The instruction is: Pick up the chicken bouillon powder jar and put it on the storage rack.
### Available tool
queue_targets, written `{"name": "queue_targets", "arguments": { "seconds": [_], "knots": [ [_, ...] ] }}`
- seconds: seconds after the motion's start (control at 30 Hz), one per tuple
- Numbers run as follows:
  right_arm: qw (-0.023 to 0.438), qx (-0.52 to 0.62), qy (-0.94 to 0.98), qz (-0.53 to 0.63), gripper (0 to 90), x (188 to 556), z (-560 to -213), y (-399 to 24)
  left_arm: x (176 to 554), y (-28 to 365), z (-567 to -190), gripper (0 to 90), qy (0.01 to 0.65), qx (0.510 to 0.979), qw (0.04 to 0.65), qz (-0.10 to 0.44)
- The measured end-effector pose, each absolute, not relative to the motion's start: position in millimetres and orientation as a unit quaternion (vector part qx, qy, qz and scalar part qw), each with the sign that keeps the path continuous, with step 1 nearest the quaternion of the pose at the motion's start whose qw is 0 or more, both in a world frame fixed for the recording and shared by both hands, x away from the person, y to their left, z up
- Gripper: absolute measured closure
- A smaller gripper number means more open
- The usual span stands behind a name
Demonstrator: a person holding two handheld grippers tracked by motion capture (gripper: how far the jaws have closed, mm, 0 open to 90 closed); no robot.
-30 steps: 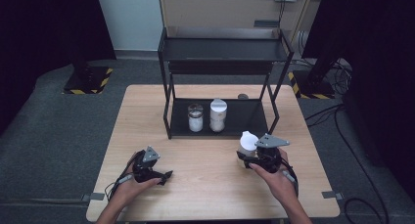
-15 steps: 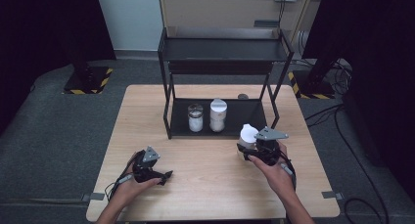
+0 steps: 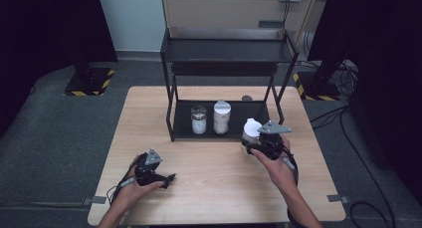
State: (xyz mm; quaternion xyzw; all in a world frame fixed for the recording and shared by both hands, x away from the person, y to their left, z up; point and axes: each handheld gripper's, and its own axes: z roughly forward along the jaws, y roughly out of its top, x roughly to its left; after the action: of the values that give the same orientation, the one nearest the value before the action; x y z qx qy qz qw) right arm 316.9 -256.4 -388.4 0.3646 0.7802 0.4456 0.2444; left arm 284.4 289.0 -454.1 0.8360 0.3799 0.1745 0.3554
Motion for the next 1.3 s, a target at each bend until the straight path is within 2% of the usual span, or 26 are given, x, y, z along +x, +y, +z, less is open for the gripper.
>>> {"name": "queue_targets", "arguments": {
  "seconds": [1.3],
  "knots": [
    [0.264,0.391,0.768,0.433,31.5,374.0,-383.3,-231.3,284.3,288.9,-454.1,0.0,0.38,0.836,0.355,0.175]
  ]
}}
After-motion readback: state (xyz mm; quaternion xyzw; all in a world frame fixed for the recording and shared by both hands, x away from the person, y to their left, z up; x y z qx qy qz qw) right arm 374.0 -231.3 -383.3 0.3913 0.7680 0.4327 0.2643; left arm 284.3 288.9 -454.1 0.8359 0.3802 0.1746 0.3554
